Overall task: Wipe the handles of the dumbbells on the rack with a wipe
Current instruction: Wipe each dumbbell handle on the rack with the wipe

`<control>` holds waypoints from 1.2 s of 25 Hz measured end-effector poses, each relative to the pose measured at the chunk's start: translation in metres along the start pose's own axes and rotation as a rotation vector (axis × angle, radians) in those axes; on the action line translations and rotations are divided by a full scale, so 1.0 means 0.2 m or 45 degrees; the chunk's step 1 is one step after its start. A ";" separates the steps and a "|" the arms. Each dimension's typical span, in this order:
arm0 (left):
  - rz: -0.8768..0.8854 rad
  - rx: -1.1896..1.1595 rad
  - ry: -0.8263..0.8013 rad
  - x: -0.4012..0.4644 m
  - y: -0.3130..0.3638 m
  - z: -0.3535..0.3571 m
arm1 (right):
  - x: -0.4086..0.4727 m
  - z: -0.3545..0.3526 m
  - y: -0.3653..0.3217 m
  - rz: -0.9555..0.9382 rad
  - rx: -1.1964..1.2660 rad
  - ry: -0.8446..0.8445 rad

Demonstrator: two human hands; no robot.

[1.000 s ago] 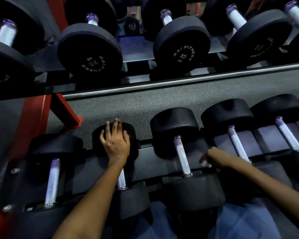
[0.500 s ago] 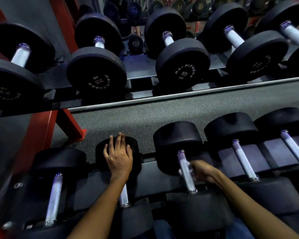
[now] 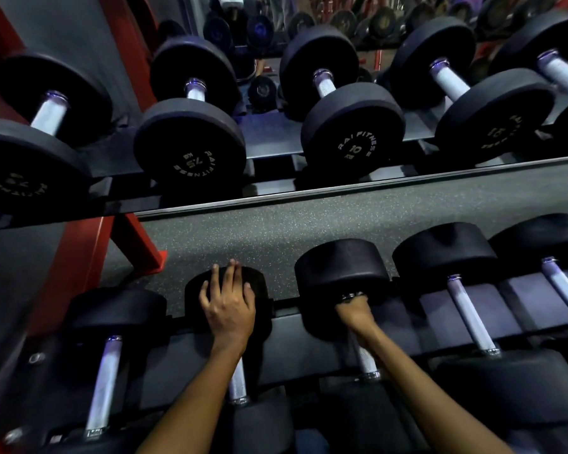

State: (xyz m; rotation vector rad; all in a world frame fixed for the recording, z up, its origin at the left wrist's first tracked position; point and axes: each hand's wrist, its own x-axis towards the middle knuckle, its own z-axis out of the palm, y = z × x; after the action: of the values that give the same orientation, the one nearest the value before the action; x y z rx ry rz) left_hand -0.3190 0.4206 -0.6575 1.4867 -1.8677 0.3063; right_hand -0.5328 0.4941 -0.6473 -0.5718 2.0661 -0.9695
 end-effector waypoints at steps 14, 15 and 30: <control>-0.011 0.013 0.004 0.00 0.00 0.01 | 0.11 -0.24 0.14 0.344 0.885 -0.689; -0.009 0.013 0.015 0.00 0.00 0.01 | 0.11 -0.22 0.14 0.336 0.909 -0.694; 0.007 0.001 0.003 0.00 -0.01 0.01 | 0.15 -0.28 -0.07 -2.526 -1.857 -0.350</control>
State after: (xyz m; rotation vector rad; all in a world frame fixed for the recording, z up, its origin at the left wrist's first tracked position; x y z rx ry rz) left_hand -0.3184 0.4183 -0.6590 1.4813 -1.8699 0.3109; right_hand -0.5939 0.4912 -0.6258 -3.4098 0.9631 0.2175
